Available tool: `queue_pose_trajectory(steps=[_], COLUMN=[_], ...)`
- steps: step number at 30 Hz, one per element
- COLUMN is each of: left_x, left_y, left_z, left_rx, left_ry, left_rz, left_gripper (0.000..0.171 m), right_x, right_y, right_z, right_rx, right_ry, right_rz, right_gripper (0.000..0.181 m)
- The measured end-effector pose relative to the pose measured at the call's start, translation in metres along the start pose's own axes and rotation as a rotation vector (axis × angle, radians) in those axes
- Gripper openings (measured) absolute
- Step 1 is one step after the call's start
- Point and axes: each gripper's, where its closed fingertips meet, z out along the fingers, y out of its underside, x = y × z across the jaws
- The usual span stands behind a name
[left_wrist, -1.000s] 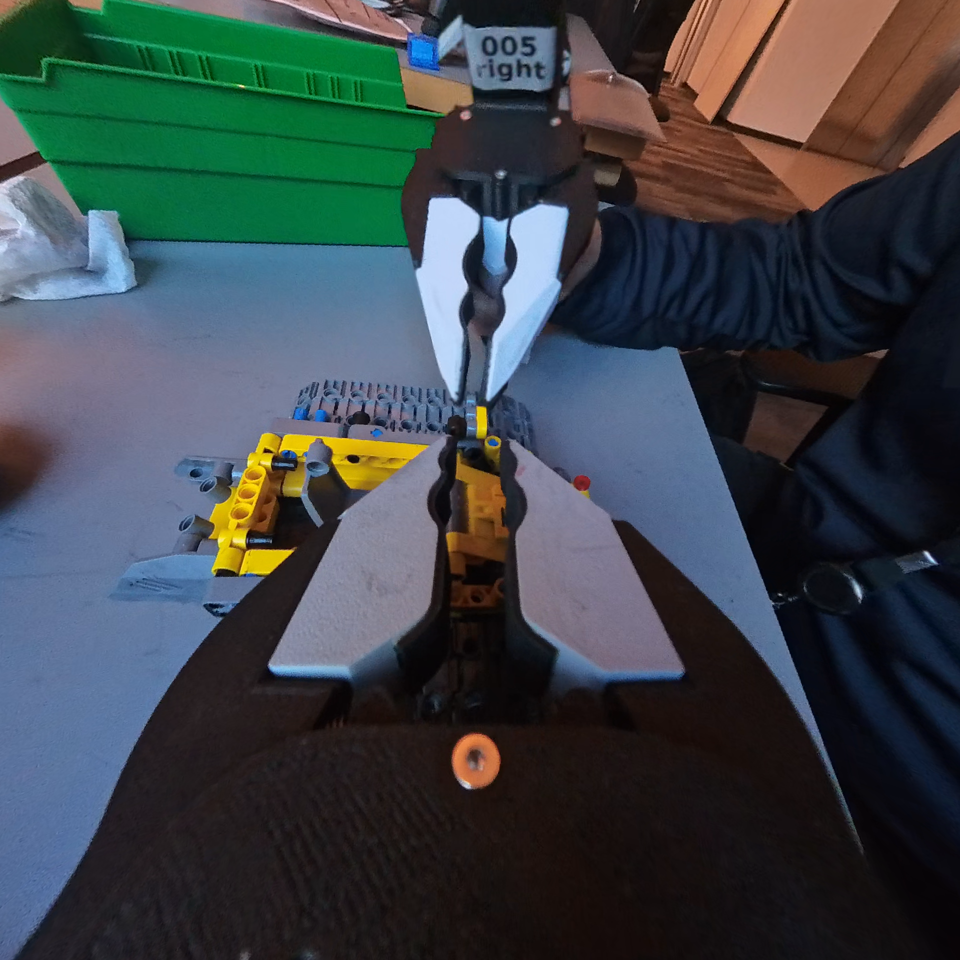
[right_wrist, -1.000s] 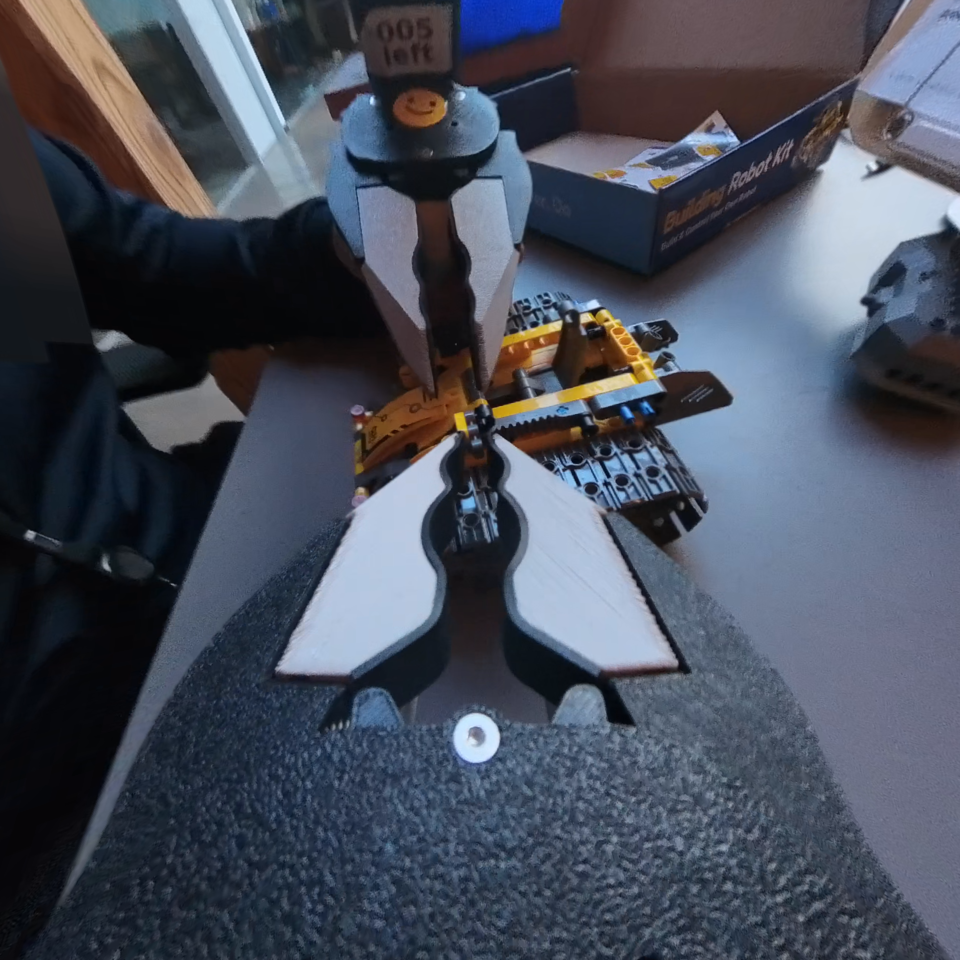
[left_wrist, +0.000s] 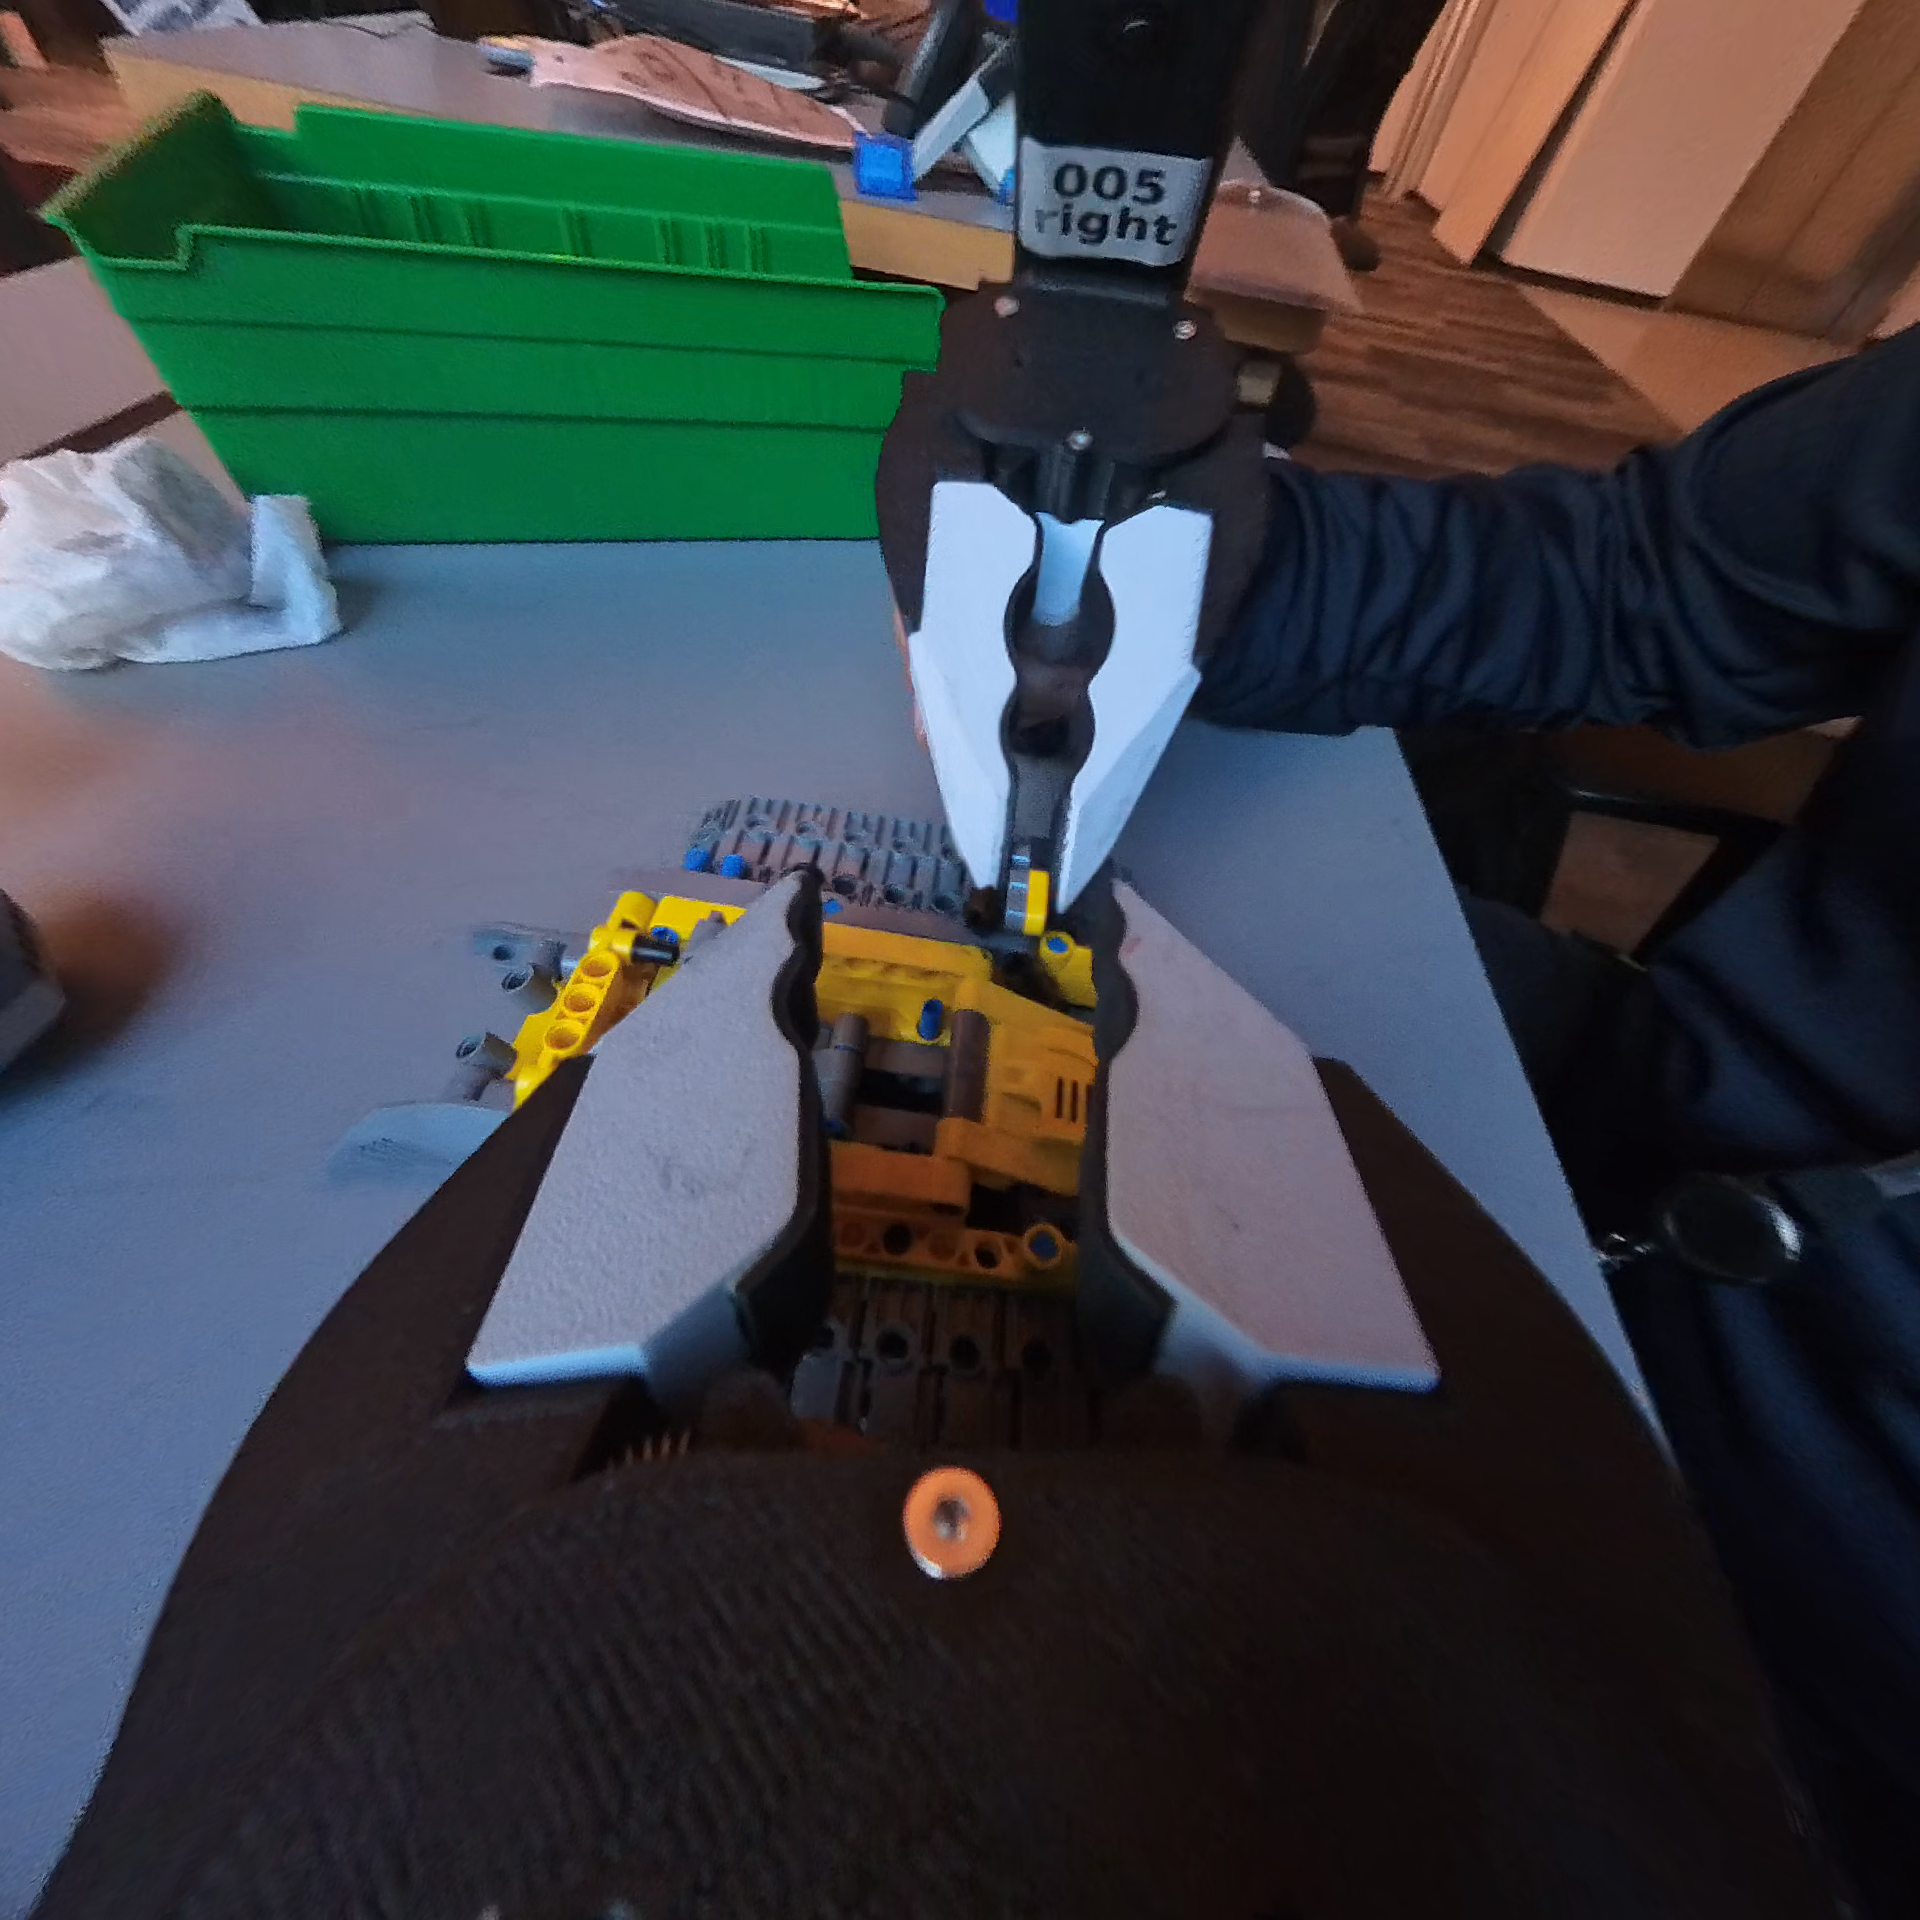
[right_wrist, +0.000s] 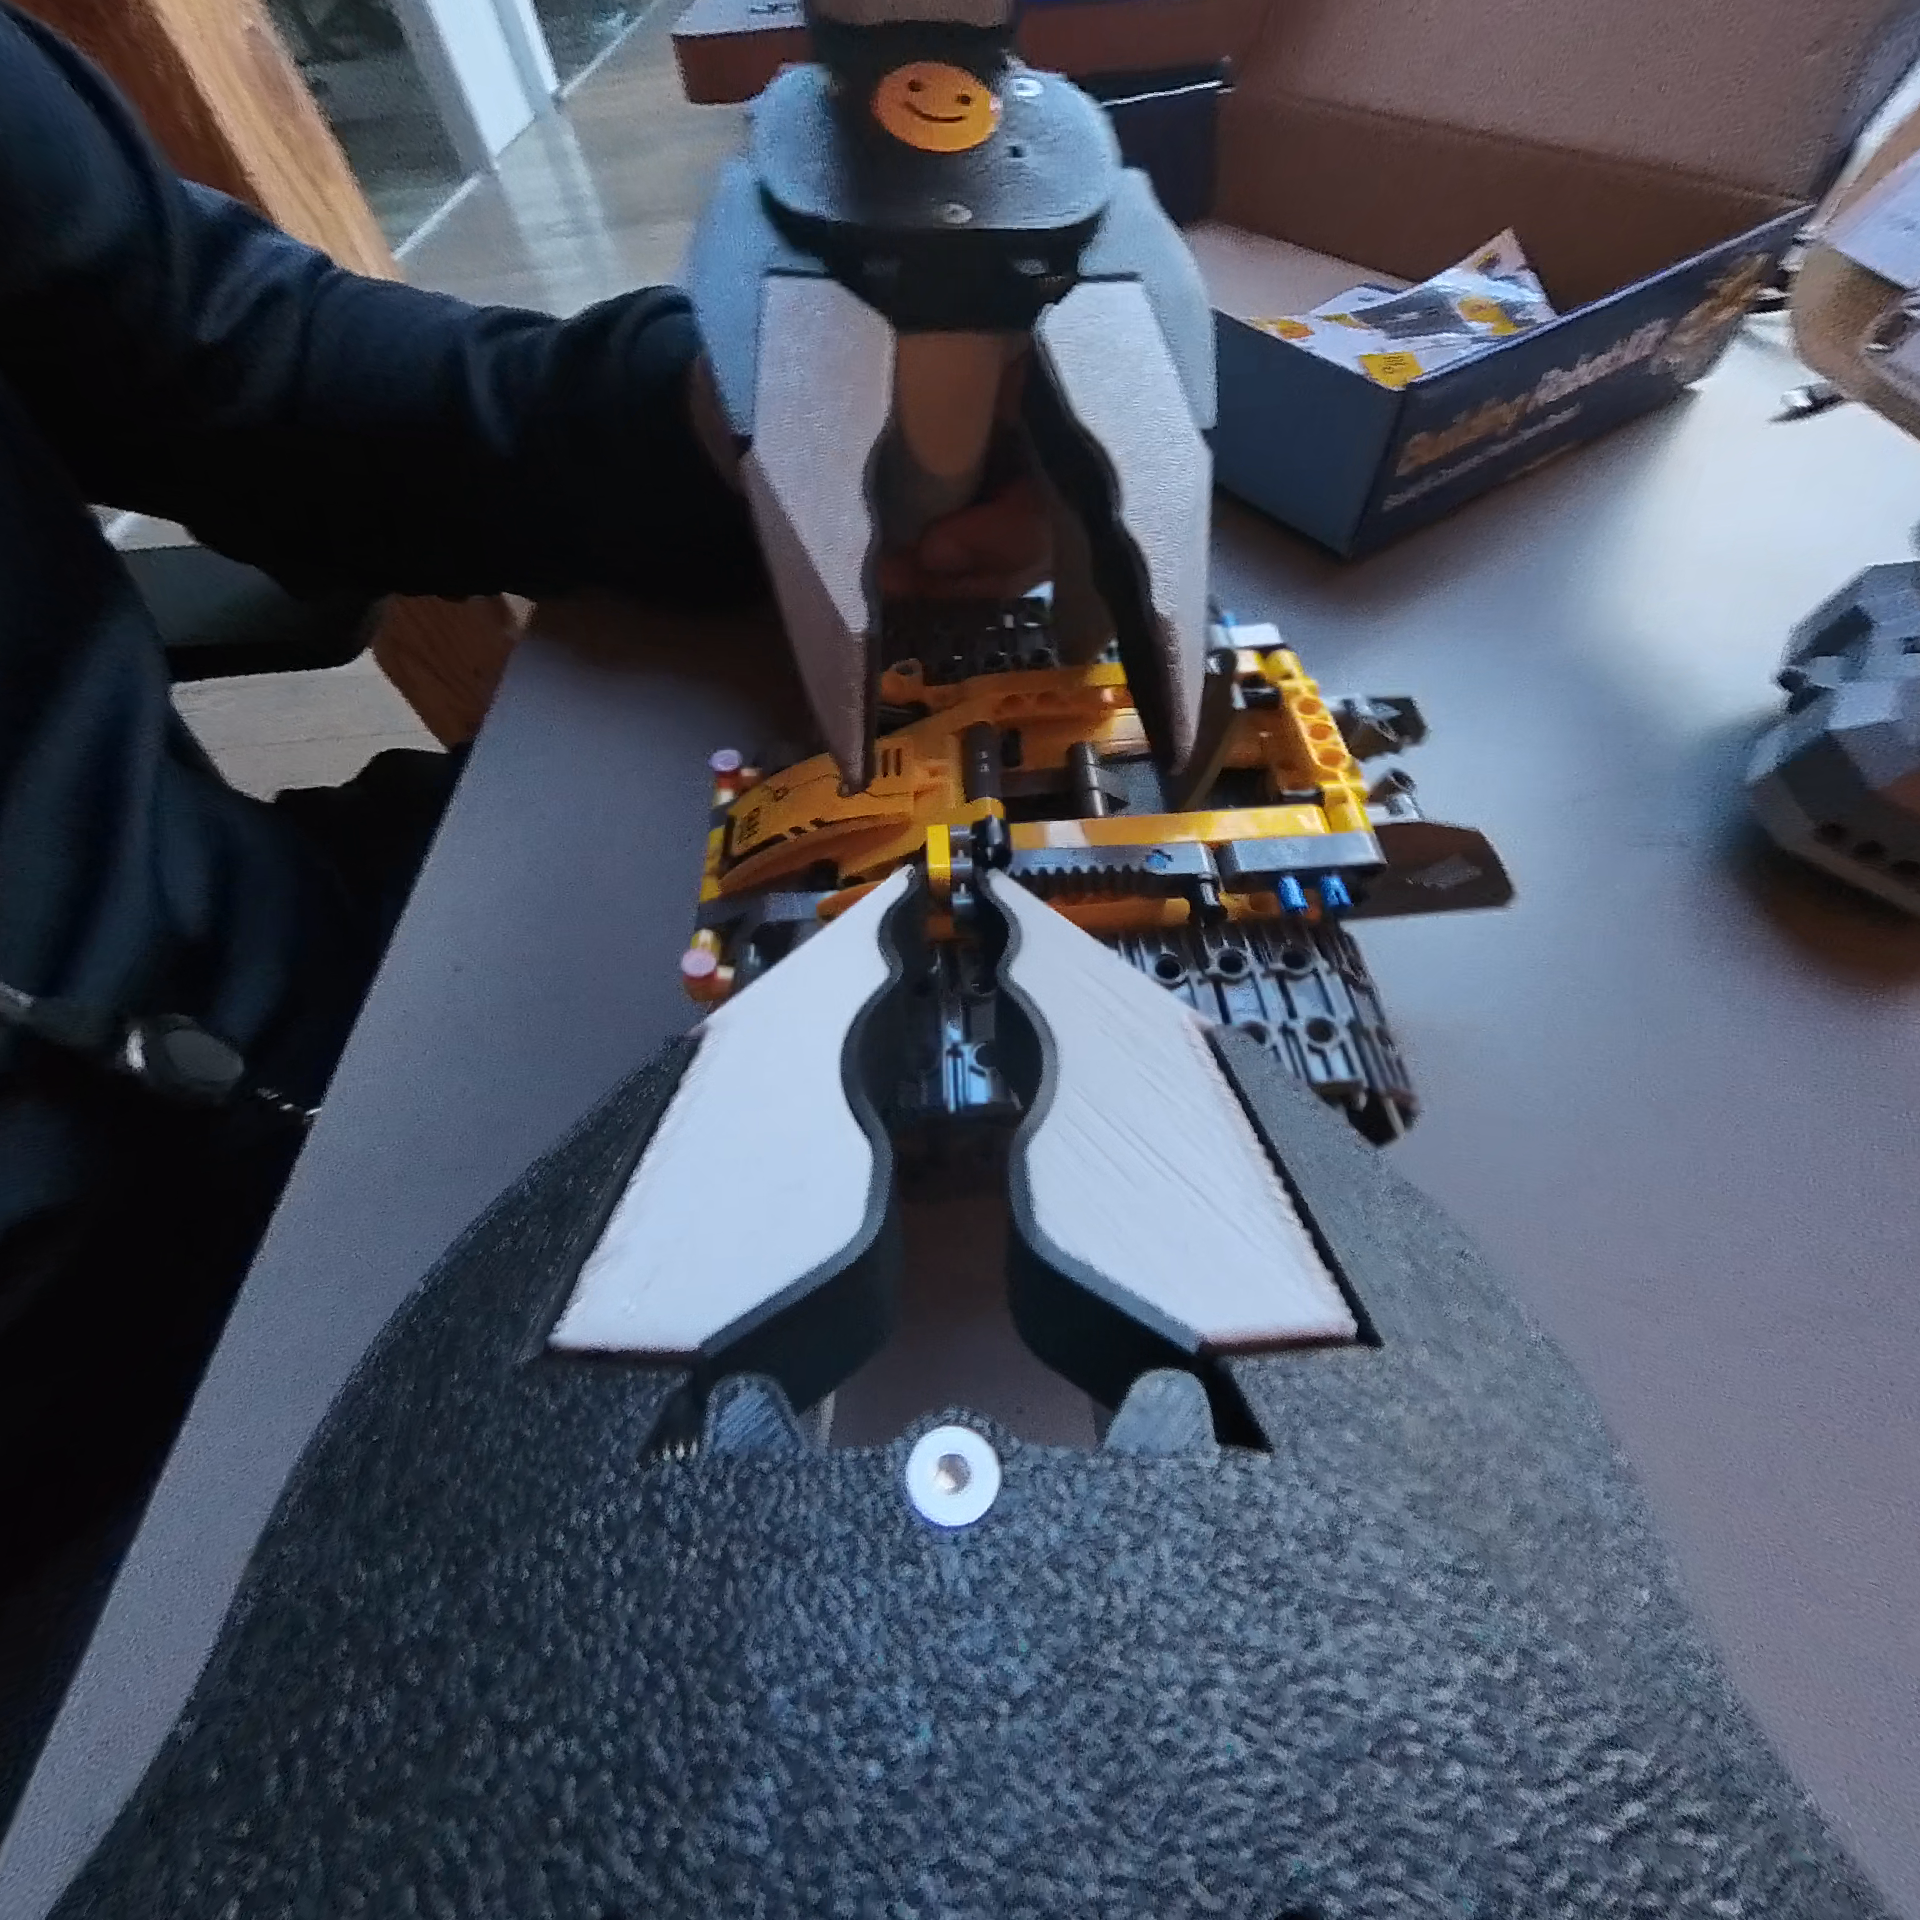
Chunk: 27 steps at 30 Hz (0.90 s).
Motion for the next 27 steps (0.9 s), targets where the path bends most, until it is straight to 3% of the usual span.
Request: queue_pose_trajectory(steps=[3,6,12,15,17,23,27], left_x=[0.0,-0.006,-0.035,-0.038,-0.028,-0.029,-0.025], left_y=[-0.004,-0.01,-0.008,0.004,0.006,0.006,0.007], left_z=[-0.006,-0.012,-0.019,-0.015,-0.01,-0.013,-0.013], left_rx=[0.018,0.049,0.039,-0.019,-0.016,-0.02,-0.037], left_ry=[0.011,-0.036,-0.219,-0.208,-0.129,-0.146,-0.129], left_rz=[0.009,0.012,0.014,-0.01,-0.029,-0.012,-0.018], left_gripper=[0.04,0.047,0.046,0.047,0.035,0.01,0.008], right_x=[-0.009,-0.01,0.038,0.039,0.036,0.038,0.036], right_y=[-0.001,-0.008,-0.004,0.002,0.006,0.006,0.006], right_z=[0.003,-0.003,-0.02,-0.013,-0.006,-0.004,-0.004], right_rx=[0.002,0.04,0.038,-0.005,-0.033,-0.06,-0.069], right_ry=[-0.037,-0.048,0.193,0.213,0.213,0.272,0.27], right_rz=[-0.024,-0.024,0.038,0.015,-0.007,-0.094,-0.125], right_gripper=[0.007,0.009,0.008,0.008,0.008,0.007,0.008])
